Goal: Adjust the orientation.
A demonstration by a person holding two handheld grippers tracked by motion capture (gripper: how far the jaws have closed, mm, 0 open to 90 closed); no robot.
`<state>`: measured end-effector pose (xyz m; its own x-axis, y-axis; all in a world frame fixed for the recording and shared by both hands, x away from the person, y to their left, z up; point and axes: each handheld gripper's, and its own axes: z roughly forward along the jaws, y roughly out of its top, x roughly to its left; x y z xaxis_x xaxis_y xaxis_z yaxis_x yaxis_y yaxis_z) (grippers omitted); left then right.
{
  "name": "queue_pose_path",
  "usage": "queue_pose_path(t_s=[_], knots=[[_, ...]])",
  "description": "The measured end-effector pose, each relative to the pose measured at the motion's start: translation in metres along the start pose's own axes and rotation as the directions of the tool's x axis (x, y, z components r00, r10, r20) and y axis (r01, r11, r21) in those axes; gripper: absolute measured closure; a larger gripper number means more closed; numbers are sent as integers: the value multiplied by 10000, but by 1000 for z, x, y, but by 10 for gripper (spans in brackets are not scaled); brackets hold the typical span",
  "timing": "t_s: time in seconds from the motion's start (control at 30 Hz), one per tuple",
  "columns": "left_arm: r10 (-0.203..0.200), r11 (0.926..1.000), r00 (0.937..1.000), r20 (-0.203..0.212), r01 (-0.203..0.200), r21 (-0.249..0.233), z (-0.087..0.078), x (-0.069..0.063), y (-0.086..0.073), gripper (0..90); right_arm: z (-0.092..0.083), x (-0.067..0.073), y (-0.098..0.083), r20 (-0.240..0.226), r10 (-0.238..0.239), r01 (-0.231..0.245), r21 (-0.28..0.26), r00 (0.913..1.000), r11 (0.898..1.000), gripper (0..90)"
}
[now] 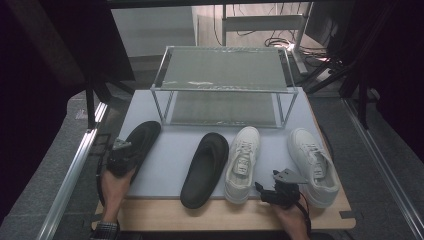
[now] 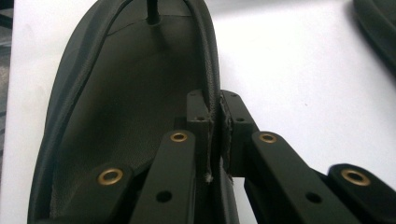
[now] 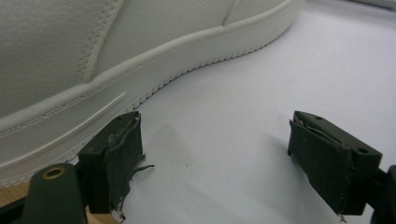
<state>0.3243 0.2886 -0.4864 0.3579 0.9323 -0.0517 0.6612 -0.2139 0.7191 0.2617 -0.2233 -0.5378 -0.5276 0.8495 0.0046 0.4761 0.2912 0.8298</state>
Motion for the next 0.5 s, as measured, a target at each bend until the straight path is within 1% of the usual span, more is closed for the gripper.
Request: queue_pose_path(t_s=[0.1, 0.27, 0.3, 0.37, 0.47, 0.5], knots=[[178, 9998, 9998, 26, -178, -104, -7, -2, -3, 839, 0, 0, 0, 3, 3, -3, 2, 10000, 10000, 179], [250, 9995, 9997, 33, -249, -184, -15, -2, -6, 840, 0, 0, 0, 13, -2, 2, -2, 10000, 10000, 179], [338, 9992, 9993, 127, -336, -194, -20, -4, -8, 839, 0, 0, 0, 7, 5, -5, 2, 10000, 10000, 179], [400, 9990, 9990, 182, -397, -197, -22, -5, -8, 839, 0, 0, 0, 14, 2, -2, -3, 10000, 10000, 179], [650, 9977, 9972, 369, -642, -214, -28, -13, -10, 839, 0, 0, 0, 19, 0, 0, -3, 10000, 10000, 179], [650, 9977, 9972, 369, -642, -214, -28, -13, -10, 839, 0, 0, 0, 19, 0, 0, -3, 10000, 10000, 179]])
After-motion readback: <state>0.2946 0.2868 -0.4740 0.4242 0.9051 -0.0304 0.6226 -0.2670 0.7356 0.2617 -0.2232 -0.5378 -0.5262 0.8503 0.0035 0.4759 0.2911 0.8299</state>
